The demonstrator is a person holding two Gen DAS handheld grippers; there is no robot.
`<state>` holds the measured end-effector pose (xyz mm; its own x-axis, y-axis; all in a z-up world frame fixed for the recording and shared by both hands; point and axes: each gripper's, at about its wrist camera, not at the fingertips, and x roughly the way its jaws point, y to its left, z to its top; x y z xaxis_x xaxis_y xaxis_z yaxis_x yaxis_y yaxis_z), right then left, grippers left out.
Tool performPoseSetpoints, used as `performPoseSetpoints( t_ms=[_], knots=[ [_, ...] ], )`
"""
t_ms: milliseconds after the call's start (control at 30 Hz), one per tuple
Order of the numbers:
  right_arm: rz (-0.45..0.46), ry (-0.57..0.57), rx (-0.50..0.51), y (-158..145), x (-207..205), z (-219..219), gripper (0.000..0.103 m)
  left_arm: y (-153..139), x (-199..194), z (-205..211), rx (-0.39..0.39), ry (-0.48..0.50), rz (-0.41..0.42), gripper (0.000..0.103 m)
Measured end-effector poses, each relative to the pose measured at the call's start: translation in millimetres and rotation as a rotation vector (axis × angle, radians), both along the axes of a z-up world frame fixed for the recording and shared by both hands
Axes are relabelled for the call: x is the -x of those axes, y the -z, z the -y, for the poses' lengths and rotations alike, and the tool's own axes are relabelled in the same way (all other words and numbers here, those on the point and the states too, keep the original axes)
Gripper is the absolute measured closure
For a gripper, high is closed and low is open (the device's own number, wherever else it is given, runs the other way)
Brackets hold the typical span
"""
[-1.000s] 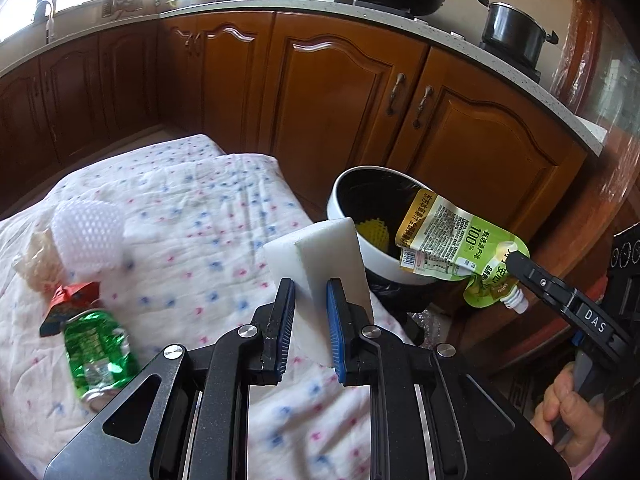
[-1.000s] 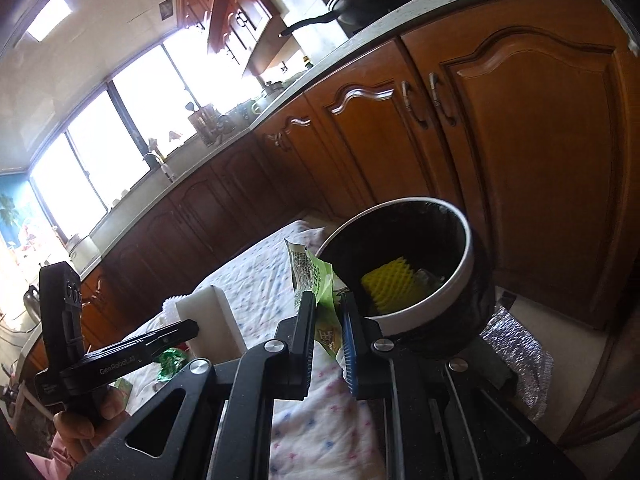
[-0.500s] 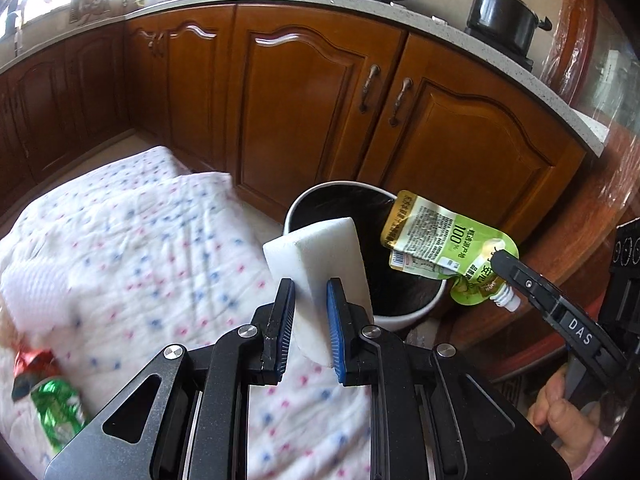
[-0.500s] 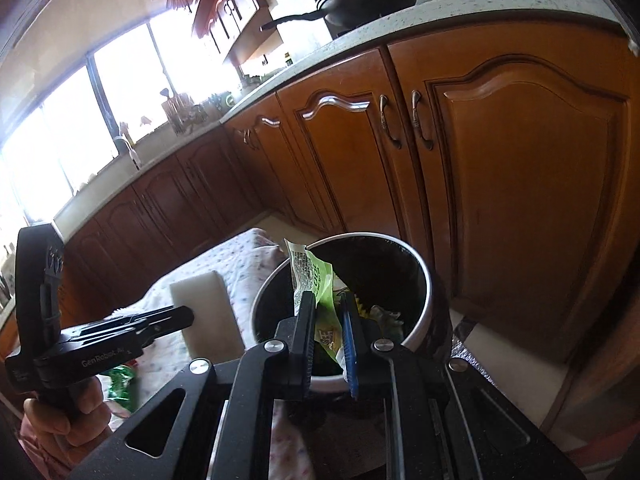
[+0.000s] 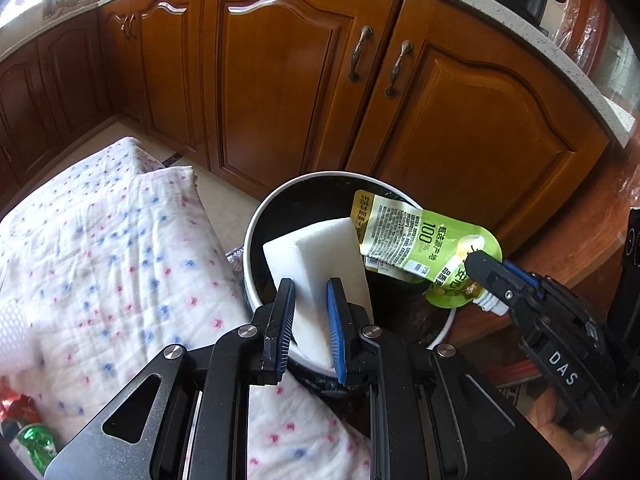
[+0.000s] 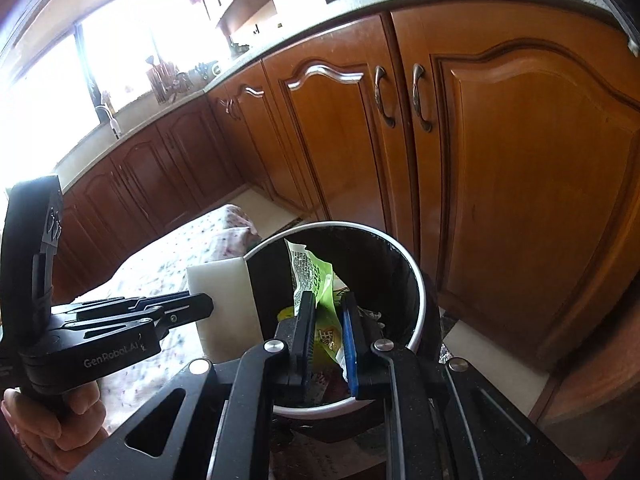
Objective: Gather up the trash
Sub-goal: 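Open both grippers to drop the foam block and pouch into the bin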
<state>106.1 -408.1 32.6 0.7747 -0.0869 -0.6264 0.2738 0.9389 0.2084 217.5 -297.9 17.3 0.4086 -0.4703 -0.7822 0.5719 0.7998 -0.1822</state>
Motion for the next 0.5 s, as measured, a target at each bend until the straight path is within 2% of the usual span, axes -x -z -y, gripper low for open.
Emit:
performPoseSetpoints(
  t_ms=[233, 367, 433, 500],
  knots=[
    [0.005, 0.012, -0.040, 0, -6, 12, 0.085, 12, -6, 12, -0.017, 0.006, -0.042, 0.084],
    [0.032, 0.018, -0.059, -3, -1, 12, 0.054, 13, -7, 10, -0.007, 0.008, -0.063, 0.078],
    [0.047, 0.016, -0.066, -5, 3, 11, 0.053, 12, -5, 5, -0.003, 0.003, -0.063, 0.059],
    [0.071, 0.020, -0.083, -7, 10, 9, 0.044, 11, -3, -2, 0.006, -0.007, -0.053, 0.057]
  ],
)
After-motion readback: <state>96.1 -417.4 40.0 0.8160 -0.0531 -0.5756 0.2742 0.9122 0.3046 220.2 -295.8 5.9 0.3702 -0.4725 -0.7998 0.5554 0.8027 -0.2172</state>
